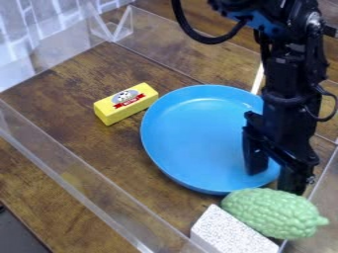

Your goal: Put the green object in the blue tray

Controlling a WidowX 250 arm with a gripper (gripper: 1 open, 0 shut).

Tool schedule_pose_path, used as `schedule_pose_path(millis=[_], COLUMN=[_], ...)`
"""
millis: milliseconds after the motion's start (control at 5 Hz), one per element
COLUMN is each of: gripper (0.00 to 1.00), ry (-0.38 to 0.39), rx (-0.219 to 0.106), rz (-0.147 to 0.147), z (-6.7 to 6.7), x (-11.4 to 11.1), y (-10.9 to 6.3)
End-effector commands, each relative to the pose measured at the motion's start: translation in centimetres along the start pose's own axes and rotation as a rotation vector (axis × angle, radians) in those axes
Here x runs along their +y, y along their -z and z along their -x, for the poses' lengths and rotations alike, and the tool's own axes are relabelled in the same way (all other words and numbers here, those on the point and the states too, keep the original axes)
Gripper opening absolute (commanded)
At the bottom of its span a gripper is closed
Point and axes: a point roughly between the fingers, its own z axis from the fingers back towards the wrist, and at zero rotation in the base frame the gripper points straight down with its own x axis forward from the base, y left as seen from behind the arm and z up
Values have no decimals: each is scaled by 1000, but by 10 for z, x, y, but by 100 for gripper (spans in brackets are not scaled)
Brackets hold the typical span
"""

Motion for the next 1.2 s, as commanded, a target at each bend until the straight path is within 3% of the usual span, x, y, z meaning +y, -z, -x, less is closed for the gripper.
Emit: schedule_pose_path(millis=[0,1000], gripper=[100,100], ry=[3,27], rx=[43,68], rz=[13,30], z=[9,8], x=[2,0], y=[9,11])
